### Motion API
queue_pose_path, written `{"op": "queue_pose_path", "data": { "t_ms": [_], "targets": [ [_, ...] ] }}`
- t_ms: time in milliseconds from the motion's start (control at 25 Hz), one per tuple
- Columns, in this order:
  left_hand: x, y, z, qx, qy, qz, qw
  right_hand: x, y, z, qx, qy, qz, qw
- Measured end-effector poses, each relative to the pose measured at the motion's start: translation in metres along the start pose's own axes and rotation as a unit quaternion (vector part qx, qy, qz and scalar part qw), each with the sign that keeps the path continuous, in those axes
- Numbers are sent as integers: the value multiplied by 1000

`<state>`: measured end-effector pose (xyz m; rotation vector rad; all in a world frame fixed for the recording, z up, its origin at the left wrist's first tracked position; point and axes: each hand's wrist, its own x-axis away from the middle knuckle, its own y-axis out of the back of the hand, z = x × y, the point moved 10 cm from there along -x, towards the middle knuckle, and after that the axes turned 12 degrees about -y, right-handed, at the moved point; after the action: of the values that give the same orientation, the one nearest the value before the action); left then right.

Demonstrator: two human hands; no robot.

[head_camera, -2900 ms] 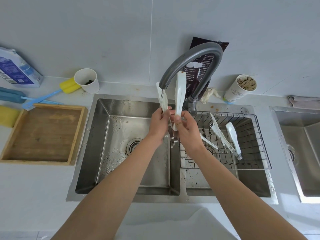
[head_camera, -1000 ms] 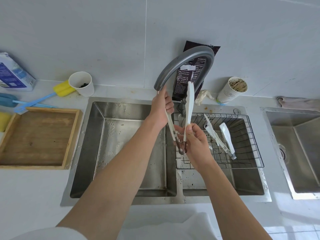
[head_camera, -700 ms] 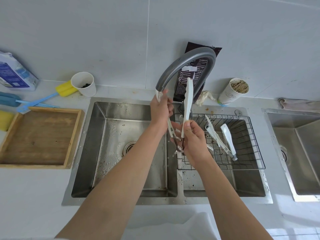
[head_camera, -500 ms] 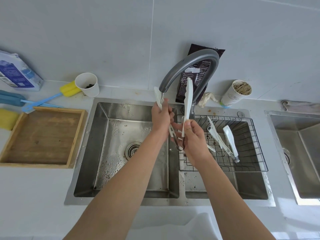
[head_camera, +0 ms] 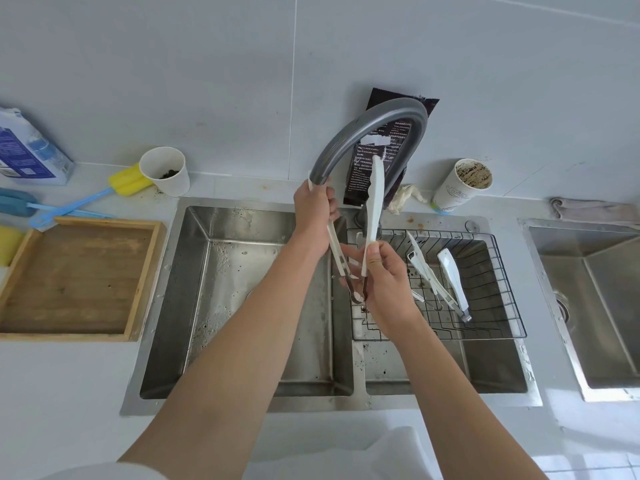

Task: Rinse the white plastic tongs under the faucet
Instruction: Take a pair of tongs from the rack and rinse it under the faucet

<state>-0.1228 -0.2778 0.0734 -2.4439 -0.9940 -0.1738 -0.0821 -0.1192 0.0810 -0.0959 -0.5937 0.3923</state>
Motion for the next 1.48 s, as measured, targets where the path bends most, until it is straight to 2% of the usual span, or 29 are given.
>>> {"op": "queue_pose_path", "data": {
  "t_ms": [240,480,800,1160,1480],
  "targets": [
    [30,-8,22,-32,-10,44,998,-5,8,10,-3,10,-39,999],
    [12,-1,5,-29,0,21,999,1,-5,1,-1,2,10,1000],
    [3,3,0,-2,-1,-6,1000,1,0,-3,4,2,-7,1000],
    [29,11,19,-117,-72,41,990,2,-4,9,64,35,-40,996],
    [3,20,-19,-231,-135,-26,963,12,-13,-4,117,47,-39,991]
  ]
}}
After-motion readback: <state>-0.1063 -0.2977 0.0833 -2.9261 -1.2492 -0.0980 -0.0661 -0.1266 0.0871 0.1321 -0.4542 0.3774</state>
